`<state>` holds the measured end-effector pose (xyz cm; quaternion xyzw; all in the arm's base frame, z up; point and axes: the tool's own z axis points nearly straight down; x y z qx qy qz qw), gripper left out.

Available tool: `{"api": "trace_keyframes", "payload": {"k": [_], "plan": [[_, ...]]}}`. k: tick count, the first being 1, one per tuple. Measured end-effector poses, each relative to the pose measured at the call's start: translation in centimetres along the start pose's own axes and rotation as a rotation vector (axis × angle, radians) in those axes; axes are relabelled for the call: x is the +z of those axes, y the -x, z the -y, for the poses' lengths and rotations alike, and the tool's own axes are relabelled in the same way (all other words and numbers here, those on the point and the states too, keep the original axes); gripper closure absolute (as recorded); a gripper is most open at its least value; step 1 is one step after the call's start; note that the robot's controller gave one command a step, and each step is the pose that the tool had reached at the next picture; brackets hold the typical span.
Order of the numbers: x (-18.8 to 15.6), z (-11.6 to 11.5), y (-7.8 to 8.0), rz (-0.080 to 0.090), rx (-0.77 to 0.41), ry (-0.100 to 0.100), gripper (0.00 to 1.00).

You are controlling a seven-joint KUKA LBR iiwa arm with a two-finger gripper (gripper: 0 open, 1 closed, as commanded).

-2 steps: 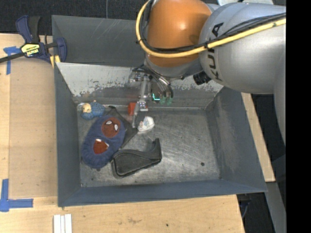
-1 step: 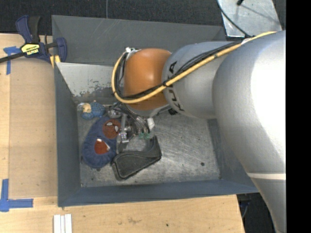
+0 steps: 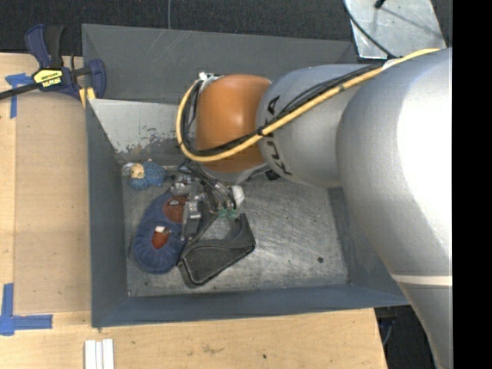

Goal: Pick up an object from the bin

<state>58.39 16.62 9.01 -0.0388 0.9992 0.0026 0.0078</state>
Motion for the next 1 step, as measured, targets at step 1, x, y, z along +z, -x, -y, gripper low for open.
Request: {"api": "trace_keyframes", "payload": {"k": [1], "plan": [[-18.28,2.16,2.10,-0.003,-0.268,-0.003,1.00]]}}
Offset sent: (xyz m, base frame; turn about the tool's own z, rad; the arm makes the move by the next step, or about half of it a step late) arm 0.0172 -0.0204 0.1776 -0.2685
